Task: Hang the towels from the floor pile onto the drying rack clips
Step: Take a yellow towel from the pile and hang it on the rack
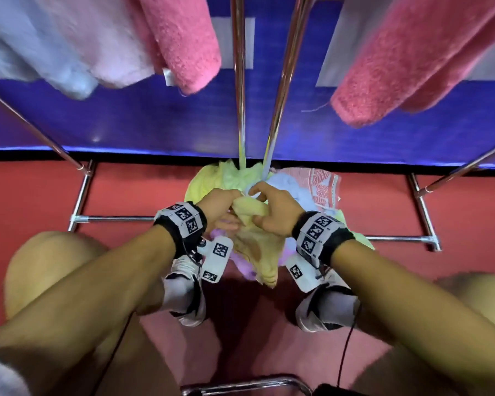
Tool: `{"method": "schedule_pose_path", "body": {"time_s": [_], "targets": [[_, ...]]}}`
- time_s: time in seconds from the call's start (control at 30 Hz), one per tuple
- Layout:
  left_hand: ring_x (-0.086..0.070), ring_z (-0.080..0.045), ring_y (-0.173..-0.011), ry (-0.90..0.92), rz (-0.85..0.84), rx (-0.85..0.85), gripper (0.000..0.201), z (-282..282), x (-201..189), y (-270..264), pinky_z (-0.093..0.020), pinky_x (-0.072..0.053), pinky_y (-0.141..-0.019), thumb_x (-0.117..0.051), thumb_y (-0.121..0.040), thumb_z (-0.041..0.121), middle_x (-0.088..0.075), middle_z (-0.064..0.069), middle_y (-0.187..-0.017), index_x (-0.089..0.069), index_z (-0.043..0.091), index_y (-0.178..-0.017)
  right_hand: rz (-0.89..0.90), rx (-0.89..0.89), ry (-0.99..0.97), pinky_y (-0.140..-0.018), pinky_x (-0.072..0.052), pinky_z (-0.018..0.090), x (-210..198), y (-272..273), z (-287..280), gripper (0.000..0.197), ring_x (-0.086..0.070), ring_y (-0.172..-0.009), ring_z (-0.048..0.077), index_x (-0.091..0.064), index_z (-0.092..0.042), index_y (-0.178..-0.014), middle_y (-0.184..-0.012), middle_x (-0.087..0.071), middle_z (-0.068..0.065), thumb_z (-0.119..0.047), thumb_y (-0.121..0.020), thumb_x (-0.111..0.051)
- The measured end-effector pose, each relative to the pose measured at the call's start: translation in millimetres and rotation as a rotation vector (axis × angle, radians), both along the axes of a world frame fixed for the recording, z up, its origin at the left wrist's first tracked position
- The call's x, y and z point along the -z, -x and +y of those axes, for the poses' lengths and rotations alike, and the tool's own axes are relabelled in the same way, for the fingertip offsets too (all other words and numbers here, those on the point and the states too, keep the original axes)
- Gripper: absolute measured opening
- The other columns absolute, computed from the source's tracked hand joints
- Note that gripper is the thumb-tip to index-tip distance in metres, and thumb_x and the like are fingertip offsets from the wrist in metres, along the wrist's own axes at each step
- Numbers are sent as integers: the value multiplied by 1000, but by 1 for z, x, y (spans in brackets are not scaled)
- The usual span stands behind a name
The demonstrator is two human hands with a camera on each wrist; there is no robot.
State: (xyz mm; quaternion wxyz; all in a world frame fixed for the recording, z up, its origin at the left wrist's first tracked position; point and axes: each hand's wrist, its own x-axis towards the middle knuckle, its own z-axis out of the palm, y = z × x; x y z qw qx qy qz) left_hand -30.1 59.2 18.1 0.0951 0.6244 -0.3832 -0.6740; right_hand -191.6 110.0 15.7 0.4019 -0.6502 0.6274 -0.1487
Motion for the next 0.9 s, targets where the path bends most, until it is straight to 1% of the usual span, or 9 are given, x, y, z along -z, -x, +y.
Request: {"method": "schedule_pose_path", "body": {"time_s": [0.13,0.23,0.3,0.37,0.47,0.53,0.63,0.7,0.9], "targets": [[-62,-20,-70,201,105,6,15,14,-50,11,-31,-56,-66,-52,-98,23,-60,-5,-80,-58,15,-87,194,-102,7,-78,-35,22,-27,17,22,38,-60,-105,27,-62,-20,-114,-113,-66,6,-30,-78,-69],[-59,-12,-63,315,195,12,17,30,-83,24,-30,-53,-67,-54,-97,16,-61,2,-64,-58,12,-81,188,-174,-42,-77,-41,26,-48,21,36,36,-62,-93,25,-67,-17,-102,-106,-69,7,-43,-77,-65],[-62,-18,-73,313,330,-19,9,42,-100,28,-33,-51,-75,-61,-86,15,-67,-2,-74,-65,8,-89,-236,28,-135,-76,-50,33,-64,23,48,45,-64,-83,23,-68,-21,-92,-94,-71,5,-61,-72,-65],[-64,-30,-90,228,497,-79,40,50,-114,28,-41,-49,-89,-59,-71,16,-68,-15,-96,-66,1,-108,-609,347,-189,-58,-42,31,-77,31,54,54,-55,-64,19,-62,-20,-77,-75,-63,4,-74,-78,-57],[-65,-35,-98,132,682,-93,60,62,-123,27,-46,-46,-102,-50,-64,11,-67,-21,-105,-61,-4,-121,-703,574,-214,-54,-48,27,-79,43,56,69,-57,-70,26,-60,-14,-83,-82,-63,11,-79,-86,-35],[-66,-35,-95,98,755,-39,62,71,-126,29,-43,-49,-95,-50,-60,12,-69,-21,-103,-63,-4,-118,-760,546,-290,-64,-57,35,-75,41,60,73,-65,-76,28,-68,-16,-96,-87,-68,11,-83,-79,-44],[-68,-30,-76,87,737,-61,33,82,-117,31,-32,-57,-73,-48,-70,14,-70,-17,-81,-73,-4,-82,-779,547,-301,-57,-45,32,-71,31,64,44,-57,-66,25,-65,-14,-100,-81,-56,15,-46,-71,-72],[-63,-30,-78,92,653,-67,34,81,-107,29,-30,-54,-69,-53,-79,24,-64,-20,-87,-67,-6,-89,-798,520,-183,-61,-42,35,-72,28,66,34,-55,-72,27,-65,-7,-98,-83,-55,17,-16,-65,-64],[-61,-23,-65,218,215,21,42,67,-82,17,-34,-51,-67,-60,-86,59,-62,-7,-79,-59,16,-86,-549,265,72,-80,-53,36,-72,26,79,47,-61,-88,11,-65,-9,-106,-96,-64,3,-2,-59,-57]]}}
